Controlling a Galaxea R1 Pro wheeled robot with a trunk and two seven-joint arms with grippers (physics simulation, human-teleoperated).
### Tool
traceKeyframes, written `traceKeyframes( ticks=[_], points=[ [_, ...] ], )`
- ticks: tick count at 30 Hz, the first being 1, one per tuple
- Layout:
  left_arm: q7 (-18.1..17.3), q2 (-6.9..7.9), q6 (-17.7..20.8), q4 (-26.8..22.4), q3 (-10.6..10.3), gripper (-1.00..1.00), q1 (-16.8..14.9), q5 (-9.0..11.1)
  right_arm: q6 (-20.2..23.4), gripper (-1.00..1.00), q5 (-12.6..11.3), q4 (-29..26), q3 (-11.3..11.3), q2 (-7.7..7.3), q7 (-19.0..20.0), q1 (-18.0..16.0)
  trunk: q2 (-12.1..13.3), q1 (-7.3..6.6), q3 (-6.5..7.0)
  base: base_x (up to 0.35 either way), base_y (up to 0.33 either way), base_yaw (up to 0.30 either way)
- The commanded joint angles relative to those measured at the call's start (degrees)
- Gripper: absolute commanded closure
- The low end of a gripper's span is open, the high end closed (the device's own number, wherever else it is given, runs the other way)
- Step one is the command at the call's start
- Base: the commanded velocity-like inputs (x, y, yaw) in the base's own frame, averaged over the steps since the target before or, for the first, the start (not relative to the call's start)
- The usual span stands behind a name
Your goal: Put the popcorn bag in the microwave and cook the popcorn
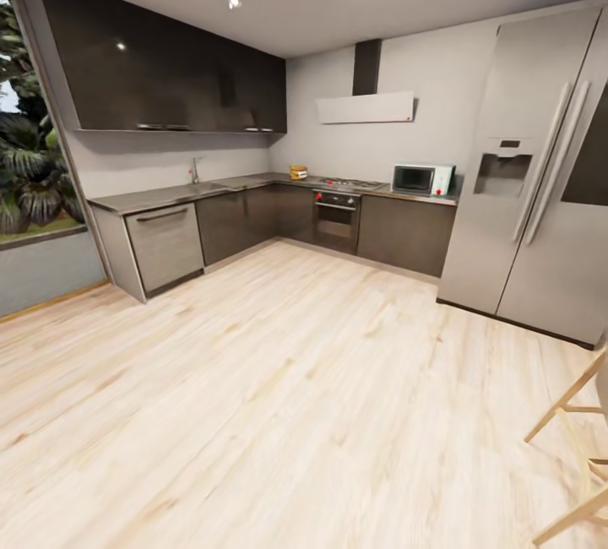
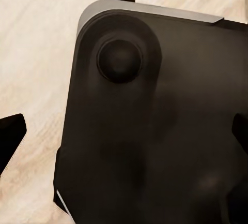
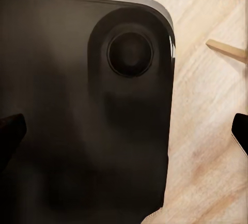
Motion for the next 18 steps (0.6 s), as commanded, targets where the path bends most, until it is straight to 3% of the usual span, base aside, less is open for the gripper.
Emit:
traceKeyframes(
  ticks=[1,18],
  points=[
    [0.0,0.0,-0.1,0.0,0.0,-1.0,0.0,0.3,-0.2,-1.0,0.1,0.0,0.0,-0.01,0.0,0.0,0.0,0.04,-0.04,0.327,0.0,0.0],
    [0.0,-0.09,-0.3,0.0,0.1,-1.0,0.0,0.3,-0.2,-1.0,0.1,0.0,0.0,-0.07,0.0,0.0,0.0,0.04,-0.04,0.327,0.0,0.0]
  ],
)
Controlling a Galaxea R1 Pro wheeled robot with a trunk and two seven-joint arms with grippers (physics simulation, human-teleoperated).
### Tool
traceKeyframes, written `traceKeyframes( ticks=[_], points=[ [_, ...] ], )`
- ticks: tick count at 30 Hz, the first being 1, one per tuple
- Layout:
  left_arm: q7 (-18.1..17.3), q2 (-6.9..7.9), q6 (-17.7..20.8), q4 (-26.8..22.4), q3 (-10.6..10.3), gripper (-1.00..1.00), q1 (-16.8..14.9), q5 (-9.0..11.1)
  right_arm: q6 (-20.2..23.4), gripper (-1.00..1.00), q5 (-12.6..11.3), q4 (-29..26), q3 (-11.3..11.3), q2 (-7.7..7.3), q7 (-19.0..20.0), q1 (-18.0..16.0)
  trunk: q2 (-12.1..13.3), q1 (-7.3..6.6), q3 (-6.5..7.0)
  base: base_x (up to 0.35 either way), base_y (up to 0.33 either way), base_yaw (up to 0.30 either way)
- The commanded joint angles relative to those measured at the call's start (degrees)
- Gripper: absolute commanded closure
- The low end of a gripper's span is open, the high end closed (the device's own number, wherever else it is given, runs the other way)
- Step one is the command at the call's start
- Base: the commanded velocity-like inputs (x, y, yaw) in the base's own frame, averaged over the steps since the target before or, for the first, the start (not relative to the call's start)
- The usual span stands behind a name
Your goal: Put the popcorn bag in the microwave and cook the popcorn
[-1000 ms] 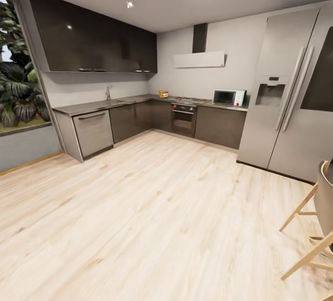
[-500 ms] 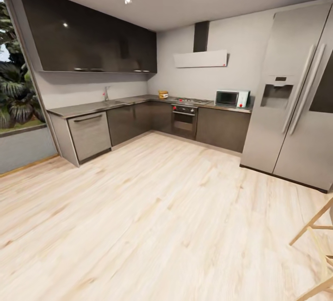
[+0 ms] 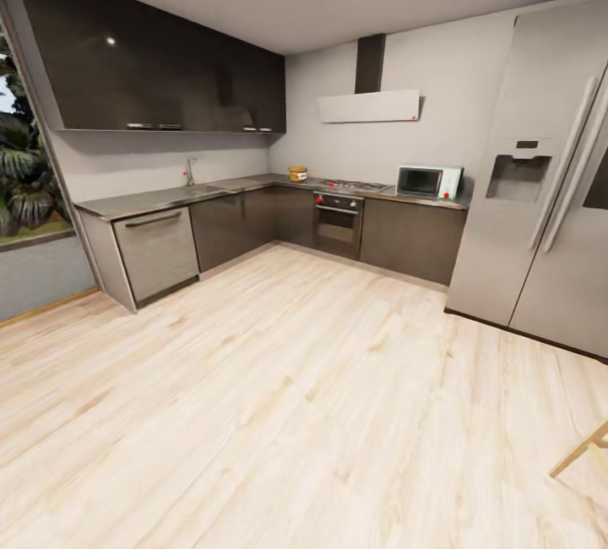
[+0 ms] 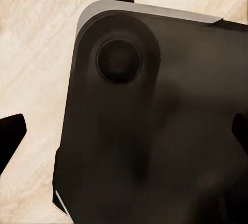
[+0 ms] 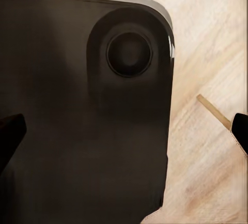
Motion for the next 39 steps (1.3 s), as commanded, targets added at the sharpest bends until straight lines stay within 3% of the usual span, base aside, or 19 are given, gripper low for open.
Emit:
traceKeyframes(
  ticks=[1,39],
  points=[
    [0.0,-0.01,-0.1,0.0,0.0,-1.0,0.0,0.4,-0.2,-1.0,0.1,0.0,0.1,-0.02,0.0,0.0,0.0,0.04,-0.04,0.326,0.0,0.0],
    [-0.1,0.08,-0.4,0.0,0.0,-1.0,0.0,0.2,-0.3,-1.0,0.4,0.0,0.1,-0.04,0.0,0.0,0.0,0.04,-0.04,0.327,0.0,0.0]
  ],
)
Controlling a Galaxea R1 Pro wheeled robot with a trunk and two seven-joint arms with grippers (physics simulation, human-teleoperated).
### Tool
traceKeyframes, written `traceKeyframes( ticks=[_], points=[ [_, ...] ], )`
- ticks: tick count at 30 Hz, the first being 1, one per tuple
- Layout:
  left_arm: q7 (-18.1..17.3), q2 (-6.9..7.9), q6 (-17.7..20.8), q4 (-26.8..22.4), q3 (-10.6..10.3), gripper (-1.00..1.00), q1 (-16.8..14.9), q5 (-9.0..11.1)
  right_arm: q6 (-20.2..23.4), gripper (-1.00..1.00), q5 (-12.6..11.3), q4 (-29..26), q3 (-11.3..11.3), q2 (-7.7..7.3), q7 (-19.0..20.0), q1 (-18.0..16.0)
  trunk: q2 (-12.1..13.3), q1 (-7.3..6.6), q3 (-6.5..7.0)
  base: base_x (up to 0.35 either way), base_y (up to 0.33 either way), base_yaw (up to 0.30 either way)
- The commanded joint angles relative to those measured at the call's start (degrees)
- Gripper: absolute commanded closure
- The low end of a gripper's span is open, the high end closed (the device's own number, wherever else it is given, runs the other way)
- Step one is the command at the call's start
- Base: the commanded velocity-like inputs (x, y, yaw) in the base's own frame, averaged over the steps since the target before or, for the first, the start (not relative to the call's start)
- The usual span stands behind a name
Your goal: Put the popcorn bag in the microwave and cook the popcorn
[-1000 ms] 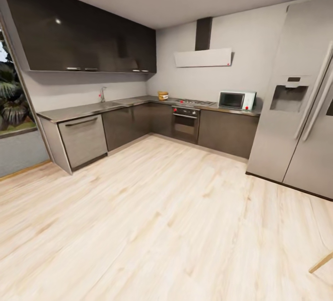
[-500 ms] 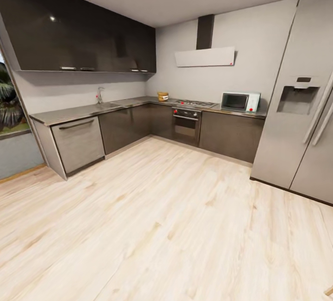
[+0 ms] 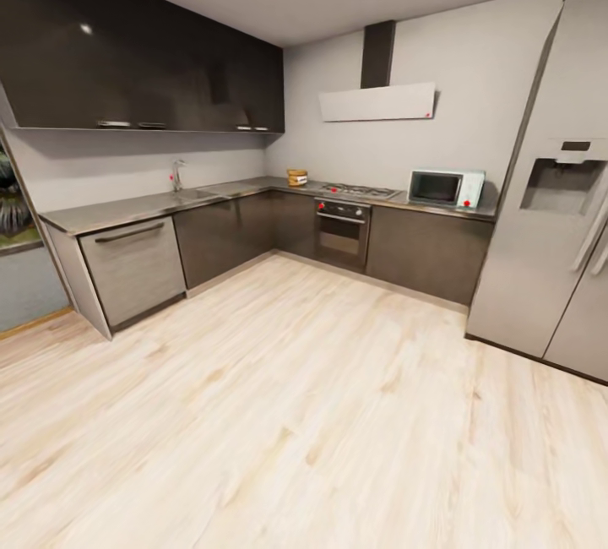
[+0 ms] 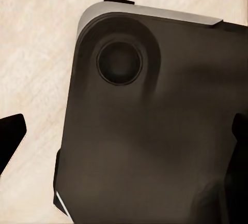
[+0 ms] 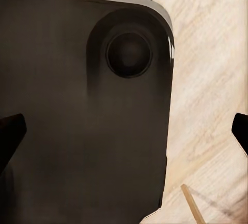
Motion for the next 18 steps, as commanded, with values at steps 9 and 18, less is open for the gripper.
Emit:
traceKeyframes(
  ticks=[9,18],
  points=[
    [0.0,-0.08,-0.1,0.0,0.0,-1.0,0.0,0.3,-0.2,-1.0,0.1,0.0,0.1,-0.01,0.0,0.0,0.0,0.04,-0.04,0.327,0.0,0.0],
    [0.0,-0.06,-0.1,0.0,0.0,-1.0,0.0,0.3,-0.1,-1.0,0.1,0.0,0.1,-0.01,0.0,0.0,0.0,0.04,-0.04,0.327,0.0,0.0]
  ],
)
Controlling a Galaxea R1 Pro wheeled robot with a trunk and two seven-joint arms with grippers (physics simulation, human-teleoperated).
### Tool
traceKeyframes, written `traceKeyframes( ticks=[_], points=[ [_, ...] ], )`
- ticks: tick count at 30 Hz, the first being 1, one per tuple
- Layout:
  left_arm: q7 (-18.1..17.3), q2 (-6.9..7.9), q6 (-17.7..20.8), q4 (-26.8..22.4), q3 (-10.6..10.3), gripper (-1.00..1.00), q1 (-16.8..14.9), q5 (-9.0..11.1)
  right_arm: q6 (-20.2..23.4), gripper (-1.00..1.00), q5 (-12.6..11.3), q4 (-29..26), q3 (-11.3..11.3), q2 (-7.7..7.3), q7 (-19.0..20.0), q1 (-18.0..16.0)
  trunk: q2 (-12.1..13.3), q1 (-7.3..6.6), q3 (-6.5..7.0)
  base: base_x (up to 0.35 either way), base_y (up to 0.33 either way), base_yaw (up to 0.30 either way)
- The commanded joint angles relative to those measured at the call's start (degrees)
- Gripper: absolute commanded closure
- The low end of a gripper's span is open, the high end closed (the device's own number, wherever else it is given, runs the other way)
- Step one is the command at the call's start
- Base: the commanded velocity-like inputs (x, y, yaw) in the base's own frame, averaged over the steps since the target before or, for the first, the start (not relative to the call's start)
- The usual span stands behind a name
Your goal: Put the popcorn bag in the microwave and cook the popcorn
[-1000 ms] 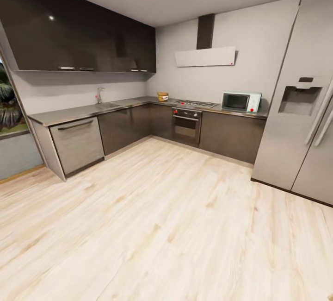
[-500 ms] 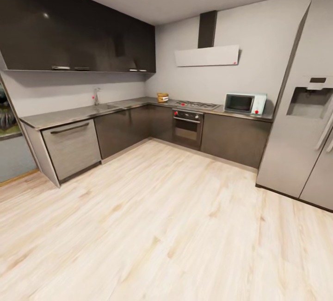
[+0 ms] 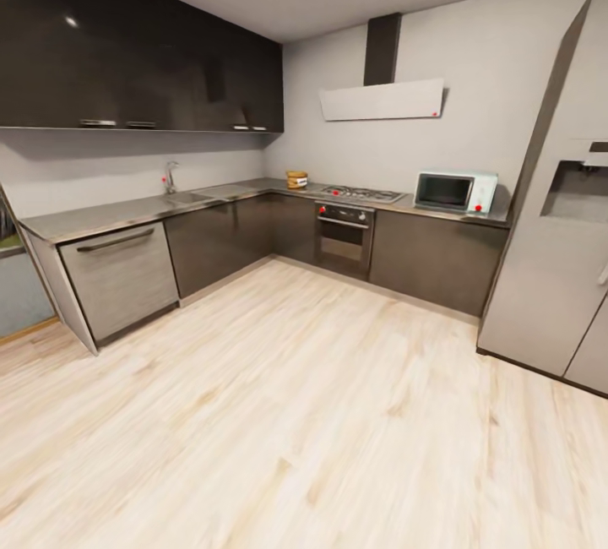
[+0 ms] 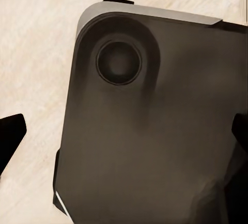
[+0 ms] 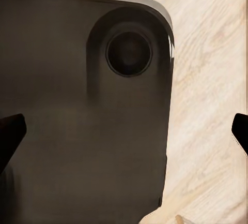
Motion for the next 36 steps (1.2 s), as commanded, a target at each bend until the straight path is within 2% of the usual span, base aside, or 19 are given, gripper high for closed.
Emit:
traceKeyframes(
  ticks=[1,36],
  points=[
    [0.0,-0.01,-0.1,0.0,0.0,-1.0,0.0,0.3,-0.2,-1.0,0.1,0.0,0.0,-0.01,0.0,0.0,0.0,0.03,-0.04,0.327,0.0,0.0],
    [0.0,-0.04,-0.2,0.0,0.0,-1.0,0.0,0.3,-0.3,-1.0,0.1,0.0,0.1,-0.01,0.0,0.0,0.0,0.03,-0.04,0.327,0.0,0.0]
  ],
)
